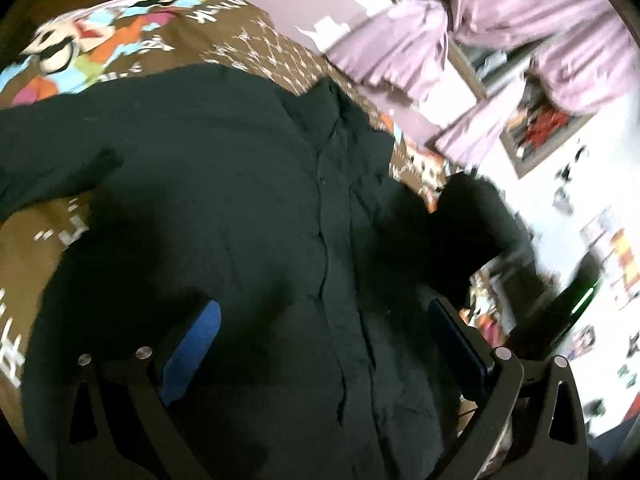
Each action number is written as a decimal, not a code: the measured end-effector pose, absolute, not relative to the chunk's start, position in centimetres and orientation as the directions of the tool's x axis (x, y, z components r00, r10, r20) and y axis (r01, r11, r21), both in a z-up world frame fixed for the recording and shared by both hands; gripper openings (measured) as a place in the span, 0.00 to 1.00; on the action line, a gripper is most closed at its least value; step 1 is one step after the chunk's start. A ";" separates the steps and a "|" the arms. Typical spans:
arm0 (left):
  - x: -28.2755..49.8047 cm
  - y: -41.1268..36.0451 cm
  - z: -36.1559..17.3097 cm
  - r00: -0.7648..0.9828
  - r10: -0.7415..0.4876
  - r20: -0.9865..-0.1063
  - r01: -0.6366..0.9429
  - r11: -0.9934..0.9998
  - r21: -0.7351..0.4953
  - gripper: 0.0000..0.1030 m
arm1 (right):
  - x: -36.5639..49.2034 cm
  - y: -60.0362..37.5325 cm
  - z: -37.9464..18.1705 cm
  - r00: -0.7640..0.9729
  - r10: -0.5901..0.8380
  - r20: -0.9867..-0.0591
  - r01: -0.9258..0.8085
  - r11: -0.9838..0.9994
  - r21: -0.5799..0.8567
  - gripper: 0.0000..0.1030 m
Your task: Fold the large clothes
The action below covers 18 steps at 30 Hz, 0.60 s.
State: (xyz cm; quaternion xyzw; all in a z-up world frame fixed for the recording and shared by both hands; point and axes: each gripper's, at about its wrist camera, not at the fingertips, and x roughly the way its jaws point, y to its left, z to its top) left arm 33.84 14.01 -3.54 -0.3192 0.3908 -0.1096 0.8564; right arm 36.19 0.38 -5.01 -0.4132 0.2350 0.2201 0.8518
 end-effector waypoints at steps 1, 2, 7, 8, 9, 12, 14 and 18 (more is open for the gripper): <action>33.5 14.2 -3.1 0.687 -0.430 -0.585 -0.067 0.765 -0.641 0.98 | 34.8 1.0 -7.3 0.770 0.163 -0.617 -0.607 0.487 -0.629 0.08; 33.0 14.5 -2.7 0.695 -0.426 -0.580 -0.069 0.763 -0.643 0.98 | 33.6 1.0 -9.0 0.753 0.148 -0.641 -0.630 0.443 -0.638 0.14; 32.5 15.2 -2.5 0.689 -0.412 -0.596 -0.076 0.777 -0.625 0.98 | 31.5 -2.7 -9.7 0.691 0.209 -0.692 -0.653 0.590 -0.474 0.55; 33.1 14.4 -2.3 0.686 -0.406 -0.604 -0.072 0.788 -0.611 0.98 | 31.4 -3.7 -9.4 0.667 0.244 -0.704 -0.657 0.638 -0.402 0.72; 33.1 14.1 -2.3 0.684 -0.400 -0.610 -0.064 0.800 -0.596 0.98 | 31.4 -5.6 -8.9 0.637 0.304 -0.708 -0.652 0.702 -0.285 0.83; 33.2 12.7 -3.0 0.674 -0.372 -0.638 -0.044 0.842 -0.538 0.98 | 31.0 -9.6 -8.5 0.618 0.399 -0.677 -0.592 0.803 -0.068 0.83; 33.0 11.9 -3.6 0.672 -0.348 -0.654 -0.036 0.866 -0.498 0.98 | 30.7 -12.5 -8.3 0.655 0.402 -0.640 -0.510 0.860 0.019 0.83; 33.2 9.5 -4.0 0.657 -0.318 -0.684 0.003 0.908 -0.419 0.98 | 30.1 -18.2 -7.7 0.740 0.361 -0.568 -0.319 0.931 0.176 0.88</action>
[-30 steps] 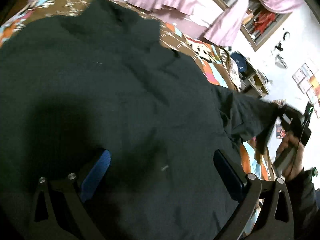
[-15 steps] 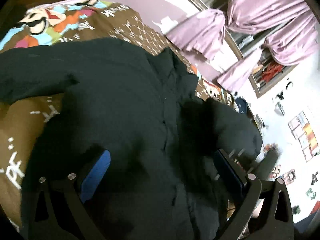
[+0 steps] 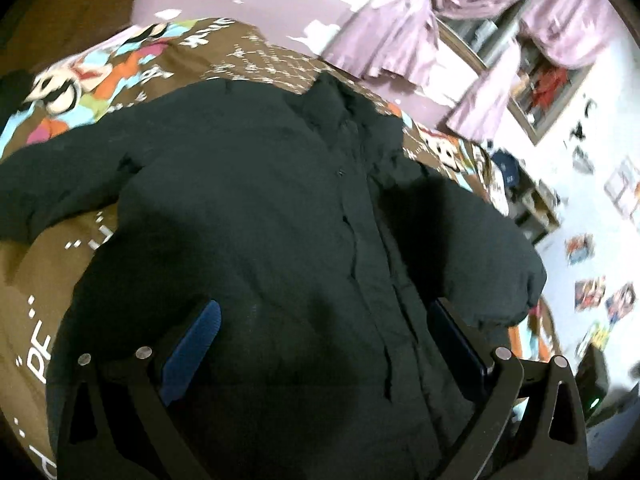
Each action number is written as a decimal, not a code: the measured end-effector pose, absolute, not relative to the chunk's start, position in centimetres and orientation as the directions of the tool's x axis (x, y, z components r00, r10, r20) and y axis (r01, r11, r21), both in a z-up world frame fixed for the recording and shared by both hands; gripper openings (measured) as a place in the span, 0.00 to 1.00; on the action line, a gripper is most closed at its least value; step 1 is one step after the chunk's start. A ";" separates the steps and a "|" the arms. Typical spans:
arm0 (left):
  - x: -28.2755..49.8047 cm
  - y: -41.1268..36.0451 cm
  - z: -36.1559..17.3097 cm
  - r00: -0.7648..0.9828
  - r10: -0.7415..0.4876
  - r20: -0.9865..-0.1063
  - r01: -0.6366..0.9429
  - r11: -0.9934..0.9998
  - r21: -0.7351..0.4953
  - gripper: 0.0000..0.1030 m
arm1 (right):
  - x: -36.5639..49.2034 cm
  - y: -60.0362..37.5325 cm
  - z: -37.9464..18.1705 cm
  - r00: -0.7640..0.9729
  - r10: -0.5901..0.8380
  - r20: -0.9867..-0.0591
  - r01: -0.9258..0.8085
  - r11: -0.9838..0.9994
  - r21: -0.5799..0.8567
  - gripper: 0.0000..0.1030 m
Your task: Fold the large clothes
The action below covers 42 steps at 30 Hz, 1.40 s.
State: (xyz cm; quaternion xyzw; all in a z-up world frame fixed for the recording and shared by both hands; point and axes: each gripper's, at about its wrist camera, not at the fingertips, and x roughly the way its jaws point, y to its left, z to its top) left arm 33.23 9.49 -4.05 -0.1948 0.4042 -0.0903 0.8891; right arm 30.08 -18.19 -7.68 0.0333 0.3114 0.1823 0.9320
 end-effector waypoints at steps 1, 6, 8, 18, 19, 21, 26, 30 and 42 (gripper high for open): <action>33.5 8.8 -4.1 0.654 -0.318 -0.686 0.023 0.915 -0.402 0.98 | 30.3 -19.5 -7.4 0.758 0.338 -0.557 -0.271 0.941 0.203 0.89; 34.0 1.5 -4.2 0.655 -0.291 -0.697 0.180 0.957 -0.229 0.98 | 31.4 -26.5 -8.2 0.816 0.258 -0.517 -0.021 0.907 0.420 0.92; 34.2 -1.6 -4.7 0.652 -0.279 -0.705 0.240 0.958 -0.157 0.98 | 31.6 -29.2 -9.4 0.821 0.221 -0.526 0.079 0.869 0.488 0.92; 36.7 -16.6 -9.3 0.662 -0.237 -0.711 0.505 0.842 0.189 0.98 | 28.3 -36.0 -11.7 0.837 0.151 -0.526 0.247 0.754 0.609 0.92; 37.3 -17.5 -10.1 0.656 -0.220 -0.722 0.513 0.832 0.213 0.98 | 28.2 -36.7 -11.9 0.837 0.141 -0.529 0.261 0.746 0.613 0.92; 38.4 -19.0 -11.6 0.639 -0.186 -0.747 0.525 0.815 0.246 0.98 | 27.6 -37.1 -12.2 0.841 0.142 -0.522 0.267 0.731 0.628 0.92; 39.8 -19.1 -13.4 0.677 -0.154 -0.720 0.495 0.820 0.289 0.65 | 27.3 -36.7 -12.2 0.840 0.125 -0.529 0.274 0.742 0.611 0.92; 40.6 -17.1 -12.4 0.678 -0.203 -0.706 0.469 0.859 0.204 0.28 | 27.2 -36.0 -12.2 0.832 0.110 -0.544 0.281 0.760 0.585 0.92; 41.1 -4.4 -4.3 0.723 -0.303 -0.621 0.183 0.951 -0.251 0.11 | 29.5 -31.9 -9.8 0.828 0.108 -0.550 0.175 0.883 0.437 0.93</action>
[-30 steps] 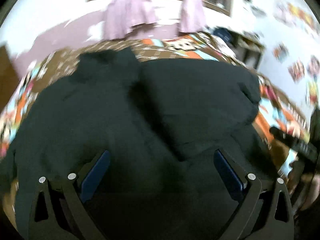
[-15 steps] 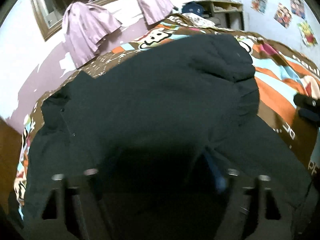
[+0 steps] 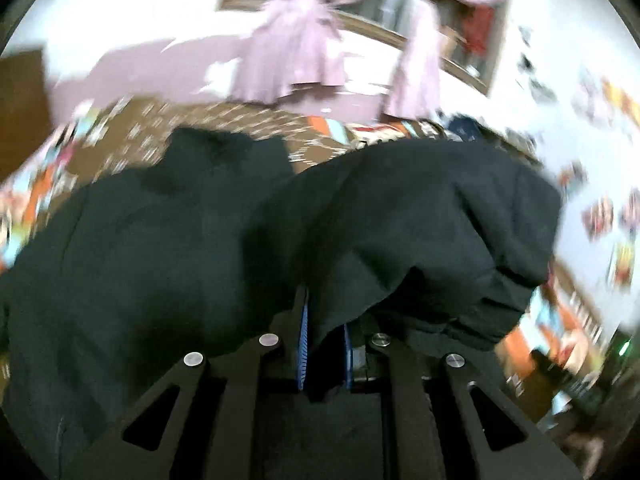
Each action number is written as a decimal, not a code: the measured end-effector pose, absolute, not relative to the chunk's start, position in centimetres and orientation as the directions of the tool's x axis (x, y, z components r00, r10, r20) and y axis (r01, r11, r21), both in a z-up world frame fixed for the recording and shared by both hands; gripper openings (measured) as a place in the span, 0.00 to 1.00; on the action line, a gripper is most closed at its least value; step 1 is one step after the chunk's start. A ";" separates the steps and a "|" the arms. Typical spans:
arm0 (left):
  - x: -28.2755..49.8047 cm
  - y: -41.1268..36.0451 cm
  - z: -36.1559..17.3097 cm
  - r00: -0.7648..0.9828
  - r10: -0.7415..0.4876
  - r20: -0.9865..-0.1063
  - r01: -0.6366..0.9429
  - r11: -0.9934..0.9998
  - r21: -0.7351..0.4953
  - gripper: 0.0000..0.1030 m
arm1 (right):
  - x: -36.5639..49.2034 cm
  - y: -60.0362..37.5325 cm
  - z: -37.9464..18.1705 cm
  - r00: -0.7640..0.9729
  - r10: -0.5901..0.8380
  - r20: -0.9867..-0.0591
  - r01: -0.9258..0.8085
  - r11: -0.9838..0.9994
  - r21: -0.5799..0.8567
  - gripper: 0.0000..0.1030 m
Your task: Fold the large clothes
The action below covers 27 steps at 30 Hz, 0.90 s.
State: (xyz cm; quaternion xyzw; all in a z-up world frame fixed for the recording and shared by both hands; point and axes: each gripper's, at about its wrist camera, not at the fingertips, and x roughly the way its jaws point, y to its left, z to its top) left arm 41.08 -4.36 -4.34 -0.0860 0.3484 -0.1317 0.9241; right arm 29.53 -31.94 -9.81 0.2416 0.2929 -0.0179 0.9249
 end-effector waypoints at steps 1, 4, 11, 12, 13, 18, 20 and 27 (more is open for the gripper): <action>41.3 -3.3 -3.9 0.715 -0.297 -0.633 0.155 0.950 -0.271 0.11 | 29.9 -31.3 -9.3 0.830 0.113 -0.546 0.153 0.896 0.417 0.93; 41.2 0.8 -3.8 0.693 -0.283 -0.663 0.044 0.935 -0.352 0.11 | 31.8 -28.7 -7.6 0.834 0.142 -0.534 0.059 0.938 0.341 0.93; 34.3 7.9 -4.9 0.657 -0.202 -0.727 -0.133 0.918 -0.375 0.22 | 36.9 -21.4 -4.4 0.820 0.219 -0.528 -0.164 0.975 0.149 0.93; 33.3 8.8 -5.0 0.657 -0.187 -0.730 -0.161 0.912 -0.378 0.28 | 37.9 -19.8 -3.9 0.820 0.234 -0.522 -0.206 0.972 0.113 0.93; 32.6 9.7 -5.0 0.662 -0.180 -0.727 -0.180 0.904 -0.387 0.32 | 38.5 -18.9 -3.8 0.819 0.245 -0.519 -0.234 0.968 0.087 0.93; 28.4 12.4 -3.0 0.733 -0.056 -0.678 -0.284 0.880 -0.380 0.59 | 42.6 -14.6 -3.2 0.832 0.262 -0.489 -0.339 0.938 -0.074 0.93; 28.5 13.0 -2.1 0.750 -0.039 -0.660 -0.277 0.887 -0.368 0.60 | 44.4 -15.9 -3.0 0.844 0.250 -0.474 -0.309 0.950 -0.049 0.93; 33.7 11.1 -1.7 0.744 -0.092 -0.662 -0.159 0.938 -0.309 0.60 | 54.1 -25.5 -5.9 0.678 0.453 -0.579 -0.165 0.862 0.480 0.93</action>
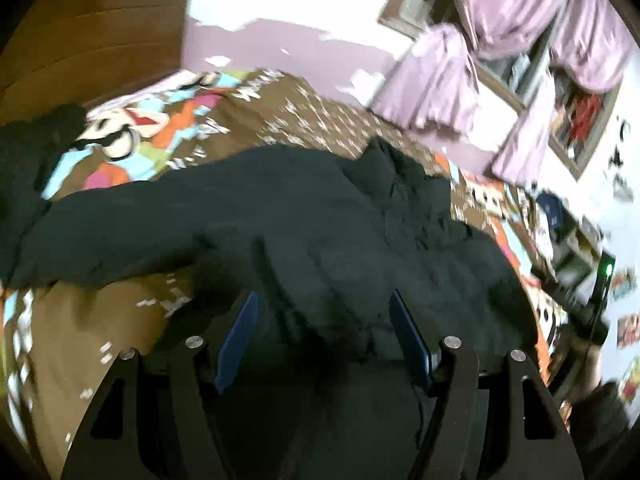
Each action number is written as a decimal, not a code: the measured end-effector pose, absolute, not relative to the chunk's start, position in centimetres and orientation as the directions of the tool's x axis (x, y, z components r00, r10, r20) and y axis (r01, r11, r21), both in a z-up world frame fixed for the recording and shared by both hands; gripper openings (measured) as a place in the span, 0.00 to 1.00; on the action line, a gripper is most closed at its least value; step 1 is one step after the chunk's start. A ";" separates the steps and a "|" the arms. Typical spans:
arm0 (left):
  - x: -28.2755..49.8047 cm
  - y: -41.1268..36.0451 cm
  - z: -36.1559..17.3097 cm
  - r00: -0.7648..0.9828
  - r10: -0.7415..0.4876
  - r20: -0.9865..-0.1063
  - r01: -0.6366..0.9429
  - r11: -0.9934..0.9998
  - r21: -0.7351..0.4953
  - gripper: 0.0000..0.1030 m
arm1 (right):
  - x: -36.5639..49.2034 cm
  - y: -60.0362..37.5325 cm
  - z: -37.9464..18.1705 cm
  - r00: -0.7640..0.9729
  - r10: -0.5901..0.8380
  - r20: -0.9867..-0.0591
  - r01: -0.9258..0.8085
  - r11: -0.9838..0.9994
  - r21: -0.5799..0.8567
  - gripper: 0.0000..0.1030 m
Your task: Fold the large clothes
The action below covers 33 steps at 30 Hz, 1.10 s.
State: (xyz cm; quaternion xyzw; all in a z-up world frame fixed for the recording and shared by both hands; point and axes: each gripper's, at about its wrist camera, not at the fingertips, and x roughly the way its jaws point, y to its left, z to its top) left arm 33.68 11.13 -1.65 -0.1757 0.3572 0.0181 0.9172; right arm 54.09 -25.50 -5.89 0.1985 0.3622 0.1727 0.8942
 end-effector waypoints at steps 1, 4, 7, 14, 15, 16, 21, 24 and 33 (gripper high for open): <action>34.9 10.6 -2.4 0.719 -0.091 -0.689 -0.161 0.943 -0.292 0.60 | 55.4 -26.3 -6.7 0.656 0.479 -0.583 -0.141 0.837 0.528 0.93; 37.4 10.6 -5.5 0.643 -0.055 -0.764 -0.211 0.946 -0.246 0.60 | 57.8 -27.7 -9.2 0.599 0.583 -0.549 -0.092 0.731 0.676 0.90; 37.3 10.4 -7.9 0.613 -0.033 -0.789 -0.221 0.952 -0.211 0.61 | 58.7 -26.9 -11.7 0.508 0.710 -0.487 -0.083 0.603 0.793 0.59; 36.3 9.7 -9.0 0.639 -0.029 -0.769 -0.191 0.962 -0.195 0.65 | 55.0 -24.0 -6.4 0.624 0.591 -0.511 -0.273 0.777 0.567 0.14; 36.4 9.8 -9.0 0.641 -0.032 -0.766 -0.189 0.962 -0.198 0.65 | 53.4 -22.7 -4.8 0.670 0.541 -0.507 -0.324 0.829 0.456 0.12; 36.5 9.9 -8.9 0.644 -0.035 -0.764 -0.187 0.962 -0.201 0.65 | 51.3 -21.2 -3.4 0.731 0.483 -0.482 -0.367 0.874 0.319 0.12; 36.8 10.6 -8.8 0.651 -0.055 -0.757 -0.181 0.958 -0.224 0.65 | 42.8 -13.5 -3.2 0.942 0.186 -0.280 -0.283 0.889 -0.361 0.11; 36.8 10.7 -8.7 0.656 -0.059 -0.752 -0.178 0.957 -0.231 0.65 | 42.7 -11.4 -6.1 0.954 0.109 -0.280 -0.245 0.825 -0.510 0.11; 36.7 10.7 -8.8 0.668 -0.068 -0.741 -0.173 0.955 -0.243 0.66 | 46.6 -15.9 -7.9 0.877 0.116 -0.467 -0.260 0.931 -0.255 0.71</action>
